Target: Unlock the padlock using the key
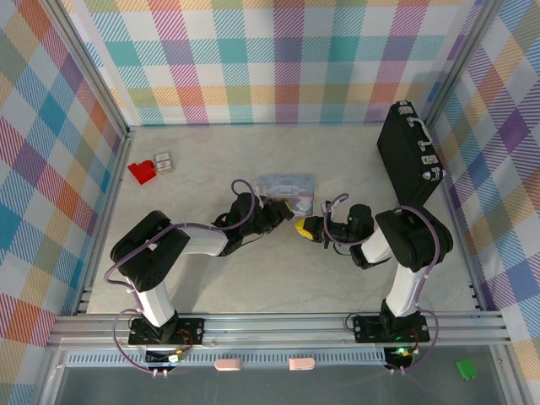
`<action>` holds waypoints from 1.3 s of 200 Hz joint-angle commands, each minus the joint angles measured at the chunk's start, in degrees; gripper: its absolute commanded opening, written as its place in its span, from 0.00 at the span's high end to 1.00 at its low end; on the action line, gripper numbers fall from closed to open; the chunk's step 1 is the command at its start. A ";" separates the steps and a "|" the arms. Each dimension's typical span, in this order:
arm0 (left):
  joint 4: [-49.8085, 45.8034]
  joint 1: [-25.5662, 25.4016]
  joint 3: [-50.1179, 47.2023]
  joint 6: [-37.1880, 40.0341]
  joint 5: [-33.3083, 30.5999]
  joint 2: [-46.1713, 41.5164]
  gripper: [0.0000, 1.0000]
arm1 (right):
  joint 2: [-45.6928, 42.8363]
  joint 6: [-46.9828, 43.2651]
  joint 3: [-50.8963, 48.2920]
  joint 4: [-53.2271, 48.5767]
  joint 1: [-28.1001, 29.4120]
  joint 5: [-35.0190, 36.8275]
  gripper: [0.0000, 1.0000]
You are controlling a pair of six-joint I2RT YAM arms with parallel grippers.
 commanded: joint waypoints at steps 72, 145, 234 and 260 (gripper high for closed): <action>1.63 -1.52 -0.88 1.70 4.58 -2.19 1.00 | -14.20 -10.01 1.64 -23.00 1.22 5.49 1.00; 4.82 -0.93 -2.24 -1.03 3.56 -1.69 1.00 | -5.16 -3.76 -0.78 -9.22 1.46 4.93 1.00; 5.62 -0.60 -3.04 -1.57 1.65 -0.99 1.00 | -1.41 1.68 -1.24 -2.48 1.48 3.02 1.00; 6.29 -0.35 -3.71 -1.62 0.87 -1.12 1.00 | -7.42 -7.13 -0.81 -14.97 2.12 4.90 1.00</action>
